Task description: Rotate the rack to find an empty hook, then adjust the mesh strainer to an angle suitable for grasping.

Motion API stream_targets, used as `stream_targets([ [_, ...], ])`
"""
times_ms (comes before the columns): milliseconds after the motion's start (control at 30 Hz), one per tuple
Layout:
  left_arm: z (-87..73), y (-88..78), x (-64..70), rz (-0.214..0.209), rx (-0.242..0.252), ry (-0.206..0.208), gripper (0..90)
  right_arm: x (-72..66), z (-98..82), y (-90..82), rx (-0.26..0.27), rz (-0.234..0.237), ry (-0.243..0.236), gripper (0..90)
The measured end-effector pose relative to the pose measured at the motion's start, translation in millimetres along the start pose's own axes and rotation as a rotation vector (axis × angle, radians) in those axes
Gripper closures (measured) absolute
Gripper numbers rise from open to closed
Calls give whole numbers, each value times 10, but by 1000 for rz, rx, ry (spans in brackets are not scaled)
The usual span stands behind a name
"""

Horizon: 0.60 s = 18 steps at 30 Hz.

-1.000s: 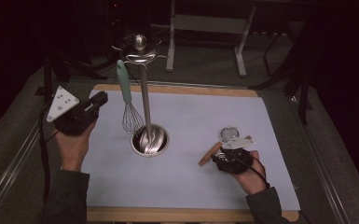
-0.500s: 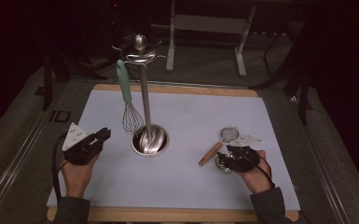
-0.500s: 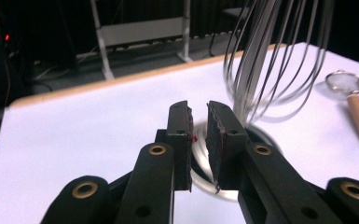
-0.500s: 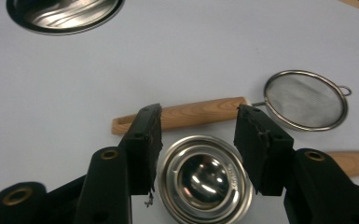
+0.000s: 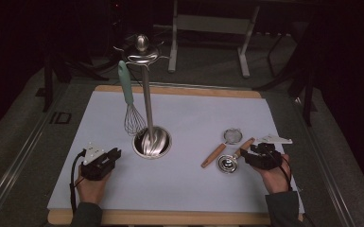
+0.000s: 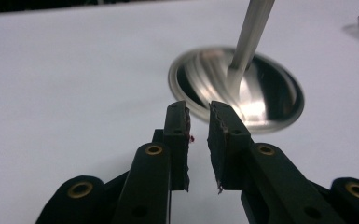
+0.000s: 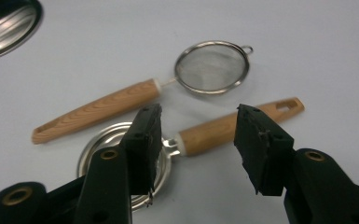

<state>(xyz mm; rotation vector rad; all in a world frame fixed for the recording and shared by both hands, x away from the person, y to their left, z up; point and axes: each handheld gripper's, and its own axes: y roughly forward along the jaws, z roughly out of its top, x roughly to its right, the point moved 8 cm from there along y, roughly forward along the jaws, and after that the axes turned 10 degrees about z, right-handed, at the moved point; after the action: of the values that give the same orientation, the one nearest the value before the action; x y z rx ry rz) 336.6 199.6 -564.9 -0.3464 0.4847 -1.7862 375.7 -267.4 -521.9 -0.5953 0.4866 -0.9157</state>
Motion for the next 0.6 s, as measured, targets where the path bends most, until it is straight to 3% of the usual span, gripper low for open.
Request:
stream_targets([
  [133, -69, 59, 2, 8, -27, 12, 771, 13, -19, 37, -8, 0, 6, 509],
  [300, -103, 110, 31, 7, -41, 20, 763, -95, -48, 157, -46, 12, -31, 547],
  [367, -108, 122, 50, 5, -44, 30, 761, -181, -71, 220, -70, 30, -61, 650],
  [400, -111, 123, 58, 6, -47, 31, 760, -273, -91, 276, -90, 47, -103, 715],
  [600, -117, 127, 81, 14, -49, 53, 753, -590, -189, 488, -164, 83, -244, 869],
])
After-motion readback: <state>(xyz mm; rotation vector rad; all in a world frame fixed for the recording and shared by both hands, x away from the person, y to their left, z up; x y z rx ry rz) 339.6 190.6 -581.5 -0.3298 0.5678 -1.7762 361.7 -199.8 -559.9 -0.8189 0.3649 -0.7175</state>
